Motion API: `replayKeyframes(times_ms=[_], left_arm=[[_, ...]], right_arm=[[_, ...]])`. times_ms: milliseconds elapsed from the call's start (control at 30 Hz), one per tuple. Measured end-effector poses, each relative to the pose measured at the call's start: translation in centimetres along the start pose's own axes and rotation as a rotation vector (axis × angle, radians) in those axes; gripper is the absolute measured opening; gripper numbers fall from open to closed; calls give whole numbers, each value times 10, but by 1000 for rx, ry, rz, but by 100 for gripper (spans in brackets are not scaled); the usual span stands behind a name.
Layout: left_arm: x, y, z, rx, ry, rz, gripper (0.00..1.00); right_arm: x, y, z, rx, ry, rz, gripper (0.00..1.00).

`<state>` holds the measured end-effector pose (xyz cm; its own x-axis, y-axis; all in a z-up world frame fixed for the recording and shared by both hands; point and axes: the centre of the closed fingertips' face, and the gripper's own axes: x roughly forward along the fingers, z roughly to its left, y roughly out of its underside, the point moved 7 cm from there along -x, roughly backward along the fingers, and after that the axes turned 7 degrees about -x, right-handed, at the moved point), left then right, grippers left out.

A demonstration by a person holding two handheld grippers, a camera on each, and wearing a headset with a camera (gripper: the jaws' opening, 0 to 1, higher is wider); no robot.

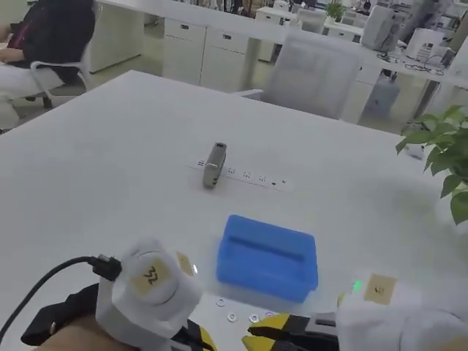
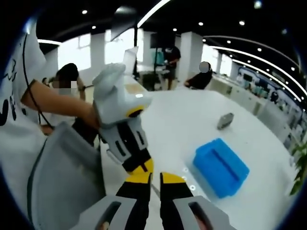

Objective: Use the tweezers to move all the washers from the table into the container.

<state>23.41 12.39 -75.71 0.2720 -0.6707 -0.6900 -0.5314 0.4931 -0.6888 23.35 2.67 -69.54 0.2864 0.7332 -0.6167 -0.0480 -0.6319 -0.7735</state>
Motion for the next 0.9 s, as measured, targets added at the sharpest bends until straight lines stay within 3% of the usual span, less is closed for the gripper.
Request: replayKeyframes(times_ms=[133, 233, 433, 600, 833, 900], left_arm=[[-6, -5, -5, 16, -3, -7, 0], [-19, -16, -9, 38, -5, -43, 0], [-38, -32, -17, 96, 12, -72, 0], [-44, -43, -23, 162, 20, -65, 0], [-41, -42, -28, 219, 53, -60, 0], [-40, -39, -29, 240, 48, -33, 0]], right_arm=[[5, 14, -6, 12, -6, 34, 5], [6, 31, -6, -35, -32, 118, 10], [17, 35, -1, -46, -84, 127, 17], [41, 36, 12, -99, -144, 151, 14], [57, 36, 20, -146, -159, 155, 6], [58, 38, 21, -141, -164, 160, 6]])
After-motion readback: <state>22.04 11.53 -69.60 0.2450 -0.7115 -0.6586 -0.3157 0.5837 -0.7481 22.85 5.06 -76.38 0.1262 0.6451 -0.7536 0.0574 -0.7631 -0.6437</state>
